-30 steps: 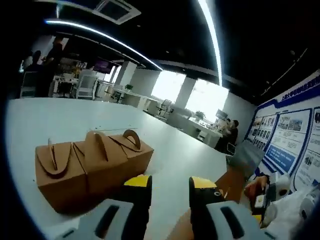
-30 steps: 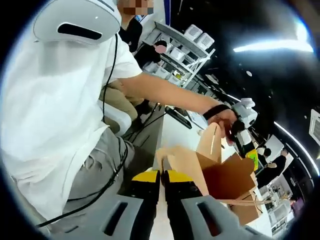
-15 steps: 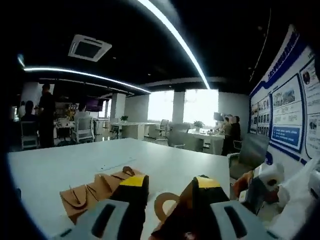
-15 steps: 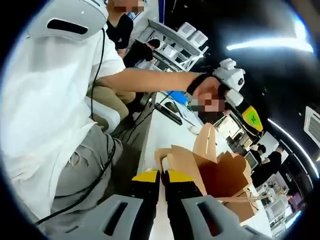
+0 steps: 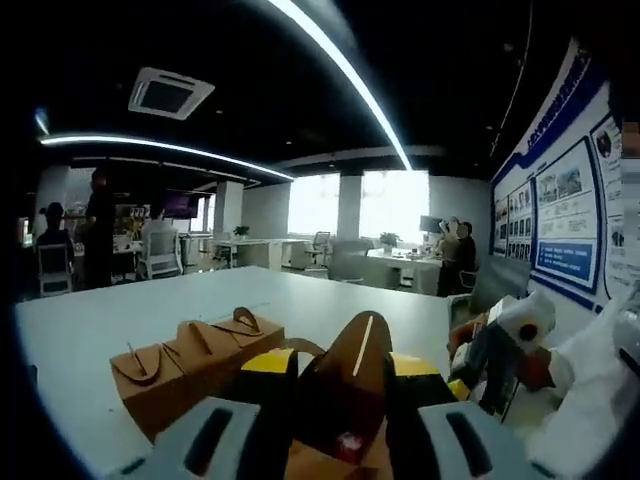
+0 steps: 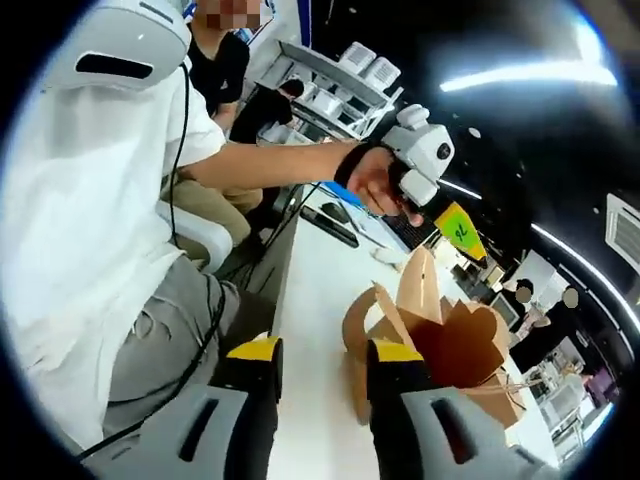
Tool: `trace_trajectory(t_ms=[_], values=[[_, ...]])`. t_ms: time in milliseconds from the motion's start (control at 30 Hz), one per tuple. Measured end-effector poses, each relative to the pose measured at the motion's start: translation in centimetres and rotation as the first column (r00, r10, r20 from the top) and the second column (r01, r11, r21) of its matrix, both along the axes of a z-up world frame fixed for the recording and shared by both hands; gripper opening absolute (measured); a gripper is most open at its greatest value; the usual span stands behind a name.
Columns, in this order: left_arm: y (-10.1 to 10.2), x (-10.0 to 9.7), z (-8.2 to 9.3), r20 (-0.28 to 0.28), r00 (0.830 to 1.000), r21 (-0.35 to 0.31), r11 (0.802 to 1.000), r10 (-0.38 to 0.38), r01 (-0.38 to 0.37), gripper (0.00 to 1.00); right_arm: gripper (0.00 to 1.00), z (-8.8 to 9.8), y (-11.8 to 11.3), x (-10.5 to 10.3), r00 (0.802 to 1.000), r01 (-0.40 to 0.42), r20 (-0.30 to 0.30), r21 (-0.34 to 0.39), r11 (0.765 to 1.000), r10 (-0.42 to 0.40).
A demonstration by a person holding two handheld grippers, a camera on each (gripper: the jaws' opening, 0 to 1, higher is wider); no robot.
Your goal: Pick up one paper box from the group, open the paper box, and remove the item inside
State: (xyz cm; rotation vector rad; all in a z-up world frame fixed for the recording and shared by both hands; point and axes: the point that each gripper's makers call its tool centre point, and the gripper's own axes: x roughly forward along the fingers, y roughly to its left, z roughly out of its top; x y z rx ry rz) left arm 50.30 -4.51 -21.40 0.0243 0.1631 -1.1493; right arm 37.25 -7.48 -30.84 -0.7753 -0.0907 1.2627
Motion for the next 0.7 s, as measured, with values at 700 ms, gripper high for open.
trace_trajectory(t_ms=[700], values=[[-0.1,-1.6,-2.0,-0.006,1.000,0.014,0.999,-0.028,0.029,0.33,0.29,6.6,-3.3,0.2,0.997,0.067,0.017,0.168,0.984,-0.070]])
